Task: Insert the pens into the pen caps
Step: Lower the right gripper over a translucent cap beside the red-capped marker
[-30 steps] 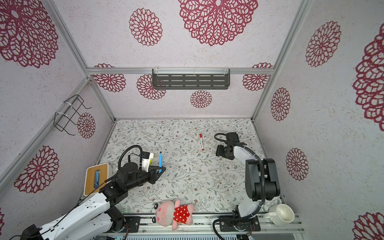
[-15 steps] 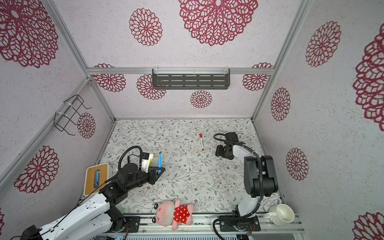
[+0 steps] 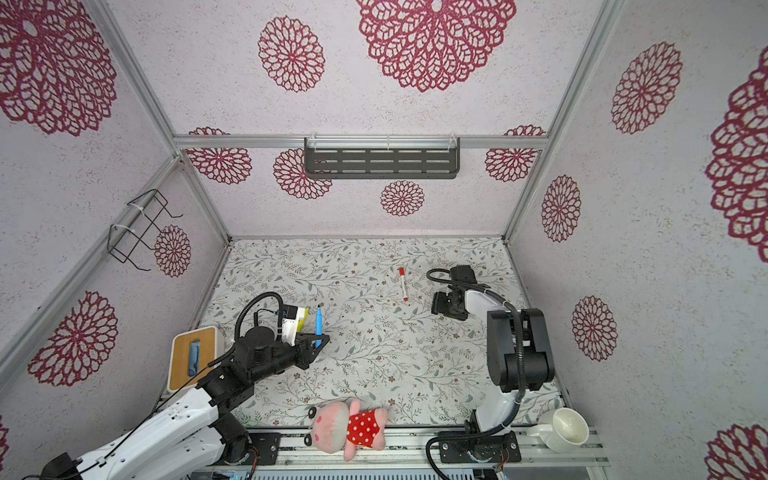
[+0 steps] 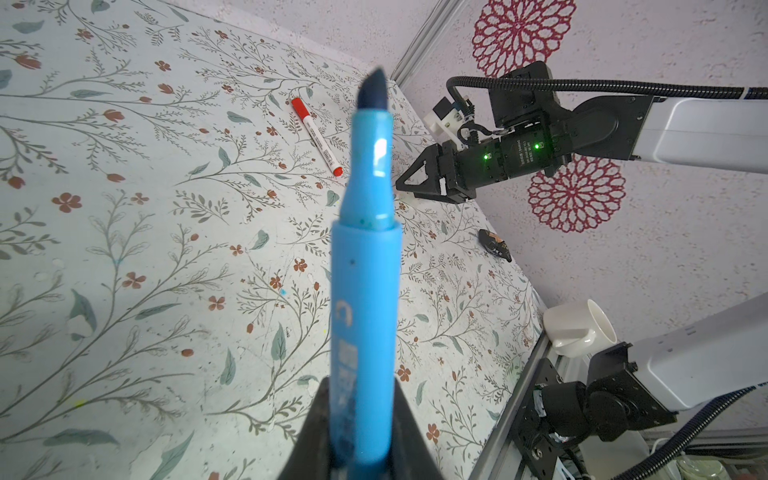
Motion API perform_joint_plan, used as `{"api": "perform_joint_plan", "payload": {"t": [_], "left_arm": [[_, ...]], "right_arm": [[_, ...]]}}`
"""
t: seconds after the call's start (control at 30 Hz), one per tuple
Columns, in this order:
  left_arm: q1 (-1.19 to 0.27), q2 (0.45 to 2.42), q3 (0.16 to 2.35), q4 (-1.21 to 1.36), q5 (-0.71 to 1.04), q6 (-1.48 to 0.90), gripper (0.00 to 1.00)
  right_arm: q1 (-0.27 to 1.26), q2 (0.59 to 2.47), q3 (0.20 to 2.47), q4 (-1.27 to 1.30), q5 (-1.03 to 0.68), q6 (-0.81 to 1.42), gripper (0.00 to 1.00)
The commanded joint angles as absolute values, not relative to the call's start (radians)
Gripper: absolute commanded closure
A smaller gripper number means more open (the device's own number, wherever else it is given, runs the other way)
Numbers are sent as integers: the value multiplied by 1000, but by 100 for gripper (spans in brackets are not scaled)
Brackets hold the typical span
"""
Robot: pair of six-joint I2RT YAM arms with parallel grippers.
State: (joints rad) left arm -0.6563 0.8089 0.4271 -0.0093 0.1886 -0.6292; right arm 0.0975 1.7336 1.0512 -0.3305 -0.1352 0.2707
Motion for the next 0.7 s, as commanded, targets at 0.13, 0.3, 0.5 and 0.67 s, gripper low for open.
{"api": "perform_joint_plan", "payload": {"t": [0.13, 0.3, 0.5, 0.67], "left_arm": [[-647, 795, 415, -8, 178, -623, 100], [-646, 795, 415, -8, 176, -623, 100], [-646, 793, 417, -8, 176, -623, 100], [-646, 795, 416, -6, 176, -623, 100]], "right_arm": [[92, 1749, 1079, -361, -107, 218, 32], [92, 1757, 1077, -366, -109, 212, 32], [92, 1739, 1044, -341, -135, 222, 32], [94, 1727, 1021, -330, -139, 233, 34]]}}
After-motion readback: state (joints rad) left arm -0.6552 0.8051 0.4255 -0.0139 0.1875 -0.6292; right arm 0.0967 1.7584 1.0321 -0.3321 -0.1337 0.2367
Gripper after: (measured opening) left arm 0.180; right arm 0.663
